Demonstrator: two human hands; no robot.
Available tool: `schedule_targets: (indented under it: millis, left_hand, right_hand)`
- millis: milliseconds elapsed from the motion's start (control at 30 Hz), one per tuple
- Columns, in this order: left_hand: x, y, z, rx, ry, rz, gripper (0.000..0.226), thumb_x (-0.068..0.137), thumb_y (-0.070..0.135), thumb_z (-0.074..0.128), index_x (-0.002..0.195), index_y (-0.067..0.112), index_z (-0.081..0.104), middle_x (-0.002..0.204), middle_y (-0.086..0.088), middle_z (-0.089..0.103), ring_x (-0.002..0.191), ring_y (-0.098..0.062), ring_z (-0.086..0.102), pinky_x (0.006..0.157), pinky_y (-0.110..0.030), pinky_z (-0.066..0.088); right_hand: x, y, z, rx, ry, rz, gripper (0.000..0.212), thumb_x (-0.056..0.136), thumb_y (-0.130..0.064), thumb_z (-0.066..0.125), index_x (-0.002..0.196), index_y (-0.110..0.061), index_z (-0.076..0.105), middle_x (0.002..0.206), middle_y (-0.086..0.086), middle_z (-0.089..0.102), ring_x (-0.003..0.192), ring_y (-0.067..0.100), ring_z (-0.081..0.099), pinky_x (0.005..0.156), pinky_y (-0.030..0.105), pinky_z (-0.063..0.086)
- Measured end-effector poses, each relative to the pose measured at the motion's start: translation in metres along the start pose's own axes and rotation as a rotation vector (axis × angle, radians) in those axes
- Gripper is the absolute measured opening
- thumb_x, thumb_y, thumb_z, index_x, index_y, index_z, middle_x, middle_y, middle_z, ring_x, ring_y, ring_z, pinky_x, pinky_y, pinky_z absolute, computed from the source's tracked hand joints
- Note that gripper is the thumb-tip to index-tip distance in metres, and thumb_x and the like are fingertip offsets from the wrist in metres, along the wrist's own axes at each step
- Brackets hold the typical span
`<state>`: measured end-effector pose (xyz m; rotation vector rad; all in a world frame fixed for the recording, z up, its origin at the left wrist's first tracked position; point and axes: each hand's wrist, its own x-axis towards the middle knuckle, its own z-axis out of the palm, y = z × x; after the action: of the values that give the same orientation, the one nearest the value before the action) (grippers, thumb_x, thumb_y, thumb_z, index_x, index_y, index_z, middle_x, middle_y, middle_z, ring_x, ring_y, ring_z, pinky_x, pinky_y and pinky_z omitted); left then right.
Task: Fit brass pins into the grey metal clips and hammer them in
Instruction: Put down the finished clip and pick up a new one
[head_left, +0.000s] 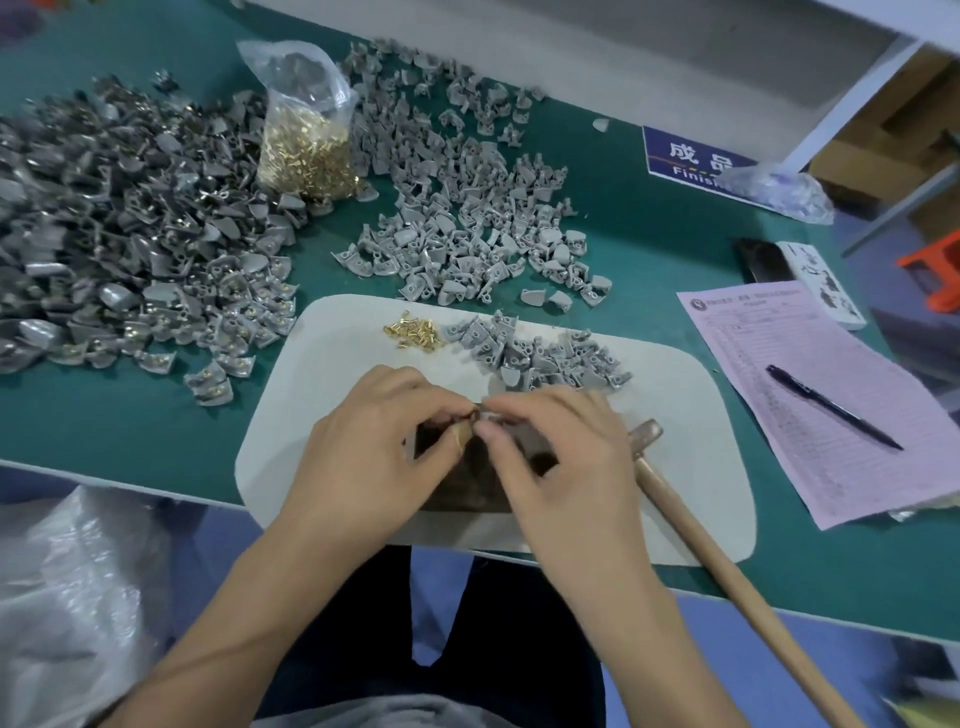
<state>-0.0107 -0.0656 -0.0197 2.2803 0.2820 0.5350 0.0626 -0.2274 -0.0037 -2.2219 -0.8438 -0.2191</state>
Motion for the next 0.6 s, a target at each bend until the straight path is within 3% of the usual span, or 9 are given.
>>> schedule_targets:
  millis: [100, 300, 467, 600]
  left_hand:
    - [-0.006, -0.015, -0.009, -0.014, 0.129, -0.058, 0.014, 0.084, 0.028, 0.069, 0.097, 0.031, 0.074, 0.087, 0.014, 0.061, 0.092, -0.012, 0.057, 0.068, -0.039, 0.053]
    - [-0.023, -0.051, -0.044, 0.090, 0.276, -0.208, 0.014, 0.084, 0.024, 0.077, 0.093, 0.034, 0.074, 0.086, 0.015, 0.061, 0.088, -0.013, 0.056, 0.065, -0.037, 0.052]
    - [-0.039, -0.072, -0.064, 0.274, 0.226, -0.316, 0.016, 0.085, 0.028, 0.075, 0.099, 0.034, 0.073, 0.094, 0.015, 0.066, 0.094, -0.015, 0.058, 0.066, -0.033, 0.050]
    - [-0.048, -0.085, -0.076, 0.351, 0.262, -0.326, 0.016, 0.086, 0.026, 0.074, 0.102, 0.028, 0.073, 0.095, 0.012, 0.067, 0.092, -0.019, 0.057, 0.063, -0.031, 0.047]
  right_hand:
    - [0.020, -0.016, 0.023, 0.015, -0.059, -0.029, 0.007, 0.090, -0.022, 0.076, 0.096, -0.024, 0.078, 0.094, -0.007, 0.068, 0.096, 0.026, 0.060, 0.086, 0.047, 0.046]
    - [0.051, -0.053, 0.065, -0.039, -0.322, -0.104, 0.005, 0.093, -0.031, 0.071, 0.095, -0.032, 0.075, 0.096, -0.013, 0.070, 0.103, 0.017, 0.056, 0.093, 0.044, 0.042]
    - [0.068, -0.081, 0.097, -0.227, -0.517, -0.195, 0.011, 0.097, -0.035, 0.064, 0.100, -0.034, 0.074, 0.097, -0.011, 0.071, 0.102, 0.019, 0.053, 0.093, 0.040, 0.040]
    - [0.077, -0.097, 0.118, -0.306, -0.525, -0.272, 0.012, 0.099, -0.035, 0.061, 0.099, -0.034, 0.073, 0.096, -0.011, 0.069, 0.097, 0.017, 0.052, 0.078, 0.034, 0.033]
